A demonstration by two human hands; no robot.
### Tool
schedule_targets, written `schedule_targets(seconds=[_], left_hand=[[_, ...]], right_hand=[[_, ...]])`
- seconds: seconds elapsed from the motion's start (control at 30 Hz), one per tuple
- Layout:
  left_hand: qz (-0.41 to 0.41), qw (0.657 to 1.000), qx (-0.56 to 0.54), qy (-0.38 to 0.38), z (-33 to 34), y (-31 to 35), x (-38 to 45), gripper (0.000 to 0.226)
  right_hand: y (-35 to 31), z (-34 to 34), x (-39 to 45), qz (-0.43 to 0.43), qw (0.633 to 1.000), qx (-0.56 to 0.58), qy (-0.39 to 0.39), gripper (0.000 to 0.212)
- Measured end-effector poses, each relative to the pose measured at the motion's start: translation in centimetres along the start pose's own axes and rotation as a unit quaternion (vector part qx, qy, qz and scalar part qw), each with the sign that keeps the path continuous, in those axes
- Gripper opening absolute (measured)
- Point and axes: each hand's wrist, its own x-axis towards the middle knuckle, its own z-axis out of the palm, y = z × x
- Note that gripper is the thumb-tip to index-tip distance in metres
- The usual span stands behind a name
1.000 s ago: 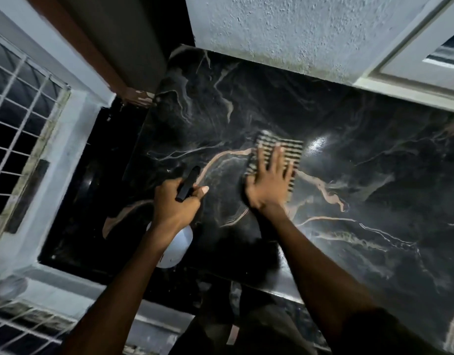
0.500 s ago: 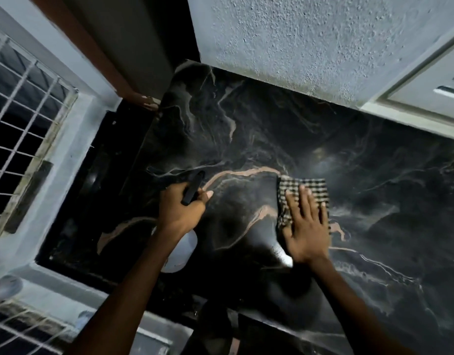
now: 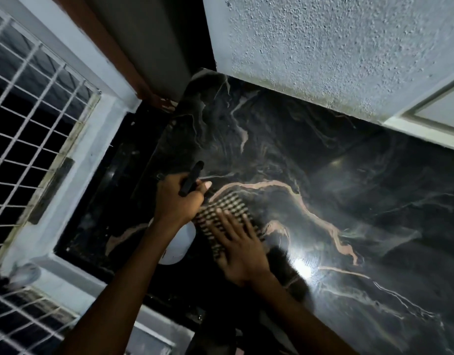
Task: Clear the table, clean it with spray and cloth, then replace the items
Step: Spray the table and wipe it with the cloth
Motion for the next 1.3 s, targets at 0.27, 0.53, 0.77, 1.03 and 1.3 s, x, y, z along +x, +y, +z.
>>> schedule_targets(seconds=[0.27, 0.53, 0.77, 1.03, 1.3], left_hand=[[-0.027, 0.999, -0.019, 0.013, 0.3, -0.2, 1.3, 0.027], [0.001, 0.999, 0.030, -0.011, 0.5, 0.6, 3.5, 0.025], [0.021, 1.000, -0.003, -0.010, -1.2, 0.7, 7.3, 0.029], [0.012, 1.000, -0.018, -0.005, -4.5, -0.3, 10.6, 0.022], [0.027, 0.999, 0.017, 0.022, -7.5, -1.2, 13.1, 0.030]], right_hand=[[13.9, -7.3, 5.8, 0.310, 0.948, -0.019, 0.076, 0.082], [-0.1, -2.8, 10.8, 0.076, 0.997, 0.003, 0.028, 0.075], [7.4, -3.7, 1.3, 0.200, 0.978, -0.031, 0.052, 0.078], [8.6, -9.9, 24.5, 0.347, 0.934, -0.025, 0.082, 0.088], [-5.4, -2.5, 20.5, 0.005, 0.999, -0.044, 0.003, 0.074]])
